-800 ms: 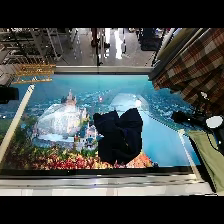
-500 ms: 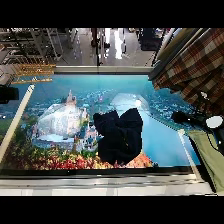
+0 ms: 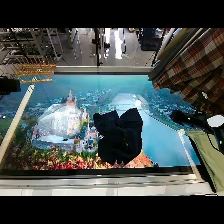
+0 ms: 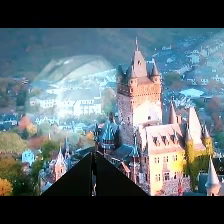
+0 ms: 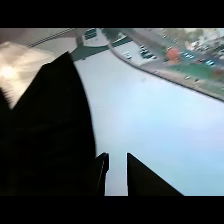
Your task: Fold the clothes and pants, and hang the long-sleeved shirts on hangers.
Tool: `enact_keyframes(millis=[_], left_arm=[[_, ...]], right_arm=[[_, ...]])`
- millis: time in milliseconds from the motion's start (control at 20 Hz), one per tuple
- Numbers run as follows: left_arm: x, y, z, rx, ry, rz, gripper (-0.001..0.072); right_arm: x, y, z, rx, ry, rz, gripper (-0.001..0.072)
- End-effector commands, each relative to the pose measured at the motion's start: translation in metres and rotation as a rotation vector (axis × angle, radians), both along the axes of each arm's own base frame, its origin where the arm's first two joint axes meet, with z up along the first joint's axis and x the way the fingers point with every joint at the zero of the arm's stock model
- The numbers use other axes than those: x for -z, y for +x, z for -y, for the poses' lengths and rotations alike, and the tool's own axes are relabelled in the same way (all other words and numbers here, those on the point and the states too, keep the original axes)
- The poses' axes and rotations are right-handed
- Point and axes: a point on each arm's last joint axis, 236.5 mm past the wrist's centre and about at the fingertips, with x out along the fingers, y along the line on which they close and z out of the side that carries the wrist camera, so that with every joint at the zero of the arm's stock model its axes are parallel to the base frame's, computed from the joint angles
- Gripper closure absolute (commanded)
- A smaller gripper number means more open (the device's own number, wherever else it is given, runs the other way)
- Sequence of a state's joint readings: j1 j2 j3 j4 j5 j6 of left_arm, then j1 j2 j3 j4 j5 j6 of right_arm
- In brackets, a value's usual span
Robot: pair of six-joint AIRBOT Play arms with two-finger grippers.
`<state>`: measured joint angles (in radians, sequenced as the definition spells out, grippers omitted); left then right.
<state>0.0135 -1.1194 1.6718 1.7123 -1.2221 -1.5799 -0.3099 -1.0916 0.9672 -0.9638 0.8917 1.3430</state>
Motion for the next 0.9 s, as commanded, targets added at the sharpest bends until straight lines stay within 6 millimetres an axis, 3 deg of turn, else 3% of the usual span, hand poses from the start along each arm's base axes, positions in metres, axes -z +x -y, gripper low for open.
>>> enact_keyframes(millis=[0,100,150,250,350,400,500,550,600,650,750,850], left_arm=[[0.001,-0.004,0.005,-0.032,-0.075,-0.001,0.0697],[0.009,-0.015,0.005,-0.043,-0.082,-0.054,0.0671],[0.012,-0.018,0.004,-0.046,-0.082,-0.072,0.0512],[0.015,-0.017,0.007,-0.041,-0.09,-0.078,-0.0013],[0.02,-0.01,0.018,-0.012,-0.128,-0.084,0.0003],[0.032,-0.011,0.037,0.049,-0.174,-0.132,0.0003],[0.07,-0.023,0.113,0.34,-0.331,-0.272,0.0005],[0.096,-0.034,0.148,0.456,-0.424,-0.34,0.0007],[0.128,-0.045,0.172,0.515,-0.483,-0.404,0.0008],[0.169,-0.056,0.19,0.537,-0.52,-0.465,0.0008],[0.24,-0.072,0.224,0.533,-0.583,-0.517,0.0007],[0.288,-0.087,0.255,0.545,-0.599,-0.595,0.0008]], right_arm=[[-0.011,-0.036,-0.06,-0.119,0.247,-0.142,0.0545],[-0.009,-0.05,-0.068,-0.207,0.228,-0.172,0.0544],[-0.008,-0.054,-0.069,-0.216,0.231,-0.189,0.0545],[-0.002,-0.071,-0.073,-0.262,0.229,-0.256,0.0545],[0.0,-0.074,-0.073,-0.27,0.225,-0.266,0.0545],[0.001,-0.074,-0.072,-0.285,0.209,-0.261,0.0545],[0.02,-0.091,-0.054,-0.349,0.075,-0.322,0.054],[0.031,-0.101,-0.043,-0.348,0.023,-0.371,0.0439],[0.037,-0.103,-0.04,-0.336,0.025,-0.383,0.0177],[0.042,-0.098,-0.042,-0.312,0.055,-0.359,0.0129],[0.051,-0.077,-0.057,-0.277,0.152,-0.266,0.0133],[0.07,-0.06,-0.072,-0.274,0.233,-0.262,0.0133]])
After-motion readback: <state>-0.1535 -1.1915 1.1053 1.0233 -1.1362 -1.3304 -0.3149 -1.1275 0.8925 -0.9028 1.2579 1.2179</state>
